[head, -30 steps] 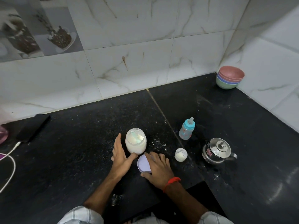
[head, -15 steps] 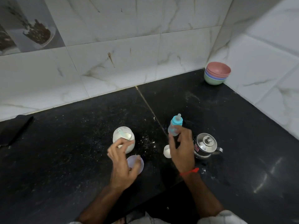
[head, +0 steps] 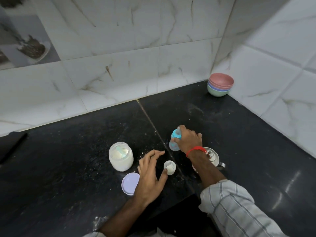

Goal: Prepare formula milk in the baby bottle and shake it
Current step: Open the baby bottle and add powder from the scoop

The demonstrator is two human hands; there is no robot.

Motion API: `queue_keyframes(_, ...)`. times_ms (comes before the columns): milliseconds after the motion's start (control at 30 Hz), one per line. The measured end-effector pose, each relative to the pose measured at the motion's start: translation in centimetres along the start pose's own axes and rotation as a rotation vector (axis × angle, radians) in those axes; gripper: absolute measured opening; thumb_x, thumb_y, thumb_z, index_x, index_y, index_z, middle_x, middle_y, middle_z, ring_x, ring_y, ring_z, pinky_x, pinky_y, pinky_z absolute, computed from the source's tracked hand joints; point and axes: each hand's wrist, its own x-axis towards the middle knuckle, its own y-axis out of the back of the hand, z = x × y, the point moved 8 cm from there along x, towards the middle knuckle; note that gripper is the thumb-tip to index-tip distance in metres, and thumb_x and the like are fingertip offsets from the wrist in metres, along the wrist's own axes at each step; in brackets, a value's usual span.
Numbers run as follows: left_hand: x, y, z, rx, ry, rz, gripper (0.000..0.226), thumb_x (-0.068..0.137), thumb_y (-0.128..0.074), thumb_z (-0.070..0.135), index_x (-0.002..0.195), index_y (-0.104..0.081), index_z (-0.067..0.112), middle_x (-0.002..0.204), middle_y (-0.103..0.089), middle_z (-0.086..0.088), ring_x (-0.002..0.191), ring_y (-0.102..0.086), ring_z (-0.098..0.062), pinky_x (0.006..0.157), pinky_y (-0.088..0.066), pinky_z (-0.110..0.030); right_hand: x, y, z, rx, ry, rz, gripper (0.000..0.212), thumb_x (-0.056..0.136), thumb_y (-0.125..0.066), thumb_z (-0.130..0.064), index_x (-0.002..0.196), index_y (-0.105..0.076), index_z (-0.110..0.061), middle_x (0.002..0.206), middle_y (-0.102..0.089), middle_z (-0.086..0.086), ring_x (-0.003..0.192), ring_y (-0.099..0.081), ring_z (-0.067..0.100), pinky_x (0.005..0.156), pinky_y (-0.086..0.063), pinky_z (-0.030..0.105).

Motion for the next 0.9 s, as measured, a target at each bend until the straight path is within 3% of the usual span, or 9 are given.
queue_keyframes(167, 1.2, 1.2, -0.2, -0.003, 0.047, 0.065, 0.067, 0.090, -0.065, 0.034, 0.148, -0.035, 0.048, 0.150, -0.039, 0.021, 0.137, -0.036, -0.007, 0.115, -0.030, -0.032, -1.4, 1.9, -1.3, 0.126, 0.100, 0.095, 0.040, 0.086, -0.072, -0.042, 0.119, -0.058, -0.024, 0.115, -0.070, -0.001, 0.109, -0.063, 0.026, 0.094, -0.040, 0.044)
queue_keyframes(267, 2.4, 1.6, -0.6, 0.022, 0.128, 0.065, 0.084, 0.085, -0.073, 0.050, 0.155, -0.028, 0.037, 0.159, -0.037, 0.016, 0.142, -0.035, -0.008, 0.115, -0.028, -0.031, -4.3, 3.8, -3.7, 0.437, 0.217, 0.067, 0.044, 0.080, -0.077, -0.042, 0.118, -0.063, -0.025, 0.111, -0.072, -0.006, 0.102, -0.067, 0.016, 0.092, -0.054, 0.040)
queue_keyframes(333, 3.2, 1.8, -0.4, -0.038, 0.166, 0.048, 0.080, 0.081, -0.078, 0.052, 0.148, -0.037, 0.034, 0.147, -0.051, 0.015, 0.135, -0.050, -0.011, 0.108, -0.040, -0.029, -6.8, 4.2, -5.6, 0.675, 0.230, -0.053, 0.040, 0.083, -0.079, -0.032, 0.120, -0.064, -0.025, 0.112, -0.071, -0.010, 0.100, -0.067, 0.004, 0.088, -0.055, 0.022)
queue_keyframes(433, 3.7, 2.4, 0.4, -0.180, 0.233, 0.058, 0.047, 0.087, -0.079, 0.034, 0.125, -0.052, 0.029, 0.110, -0.065, 0.018, 0.106, -0.069, -0.004, 0.079, -0.053, -0.014, -9.3, 3.5, -7.7, 0.882, 0.171, -0.109, 0.042, 0.085, -0.078, -0.032, 0.123, -0.061, -0.031, 0.115, -0.070, -0.012, 0.106, -0.067, 0.003, 0.091, -0.055, 0.025)
queue_keyframes(533, 3.6, 2.7, 1.5, -0.089, 0.158, 0.052, 0.034, 0.085, -0.068, 0.046, 0.117, -0.059, 0.035, 0.101, -0.066, 0.023, 0.097, -0.070, 0.003, 0.074, -0.054, -0.010, -10.2, 2.9, -8.9, 0.967, 0.060, -0.018, 0.042, 0.077, -0.086, -0.039, 0.108, -0.060, -0.027, 0.102, -0.072, -0.012, 0.091, -0.069, 0.000, 0.079, -0.054, 0.013)
queue_keyframes(600, 3.0, 3.1, 1.8, -0.105, 0.153, 0.036, 0.047, 0.081, -0.070, 0.050, 0.123, -0.059, 0.033, 0.100, -0.072, 0.021, 0.098, -0.072, 0.002, 0.077, -0.054, -0.008, -10.4, 3.2, -9.0, 0.952, 0.040, 0.105, 0.033, 0.078, -0.086, -0.033, 0.095, -0.060, -0.023, 0.094, -0.076, -0.010, 0.087, -0.071, -0.003, 0.074, -0.052, 0.009)
queue_keyframes(667, 2.6, 3.5, 1.0, -0.187, 0.146, 0.005, 0.064, 0.078, -0.083, 0.039, 0.135, -0.057, 0.027, 0.107, -0.076, 0.014, 0.101, -0.073, 0.000, 0.084, -0.060, -0.018, -10.6, 3.1, -9.6, 1.028, 0.127, 0.093, 0.022, 0.082, -0.081, -0.021, 0.091, -0.061, -0.018, 0.097, -0.079, -0.004, 0.106, -0.071, -0.001, 0.089, -0.055, 0.016)
queue_keyframes(767, 2.3, 3.8, 0.2, -0.261, 0.104, -0.160, 0.054, 0.072, -0.081, 0.025, 0.123, -0.066, 0.016, 0.105, -0.078, 0.001, 0.099, -0.077, -0.017, 0.085, -0.064, -0.046, -11.5, 3.5, -11.3, 1.186, 0.457, -0.221, 0.015, 0.089, -0.070, 0.001, 0.093, -0.059, -0.008, 0.111, -0.078, 0.007, 0.135, -0.058, 0.017, 0.114, -0.045, 0.037)
queue_keyframes(900, 2.0, 5.0, 1.9, -0.328, 0.013, -0.208, 0.048, 0.072, -0.077, 0.019, 0.119, -0.065, 0.021, 0.102, -0.074, 0.007, 0.094, -0.075, -0.020, 0.080, -0.063, -0.041, -12.1, 5.3, -11.6, 1.199, 0.657, -0.472, 0.047, 0.088, -0.067, 0.014, 0.130, -0.049, 0.005, 0.146, -0.059, 0.017, 0.148, -0.043, 0.030, 0.120, -0.038, 0.049)
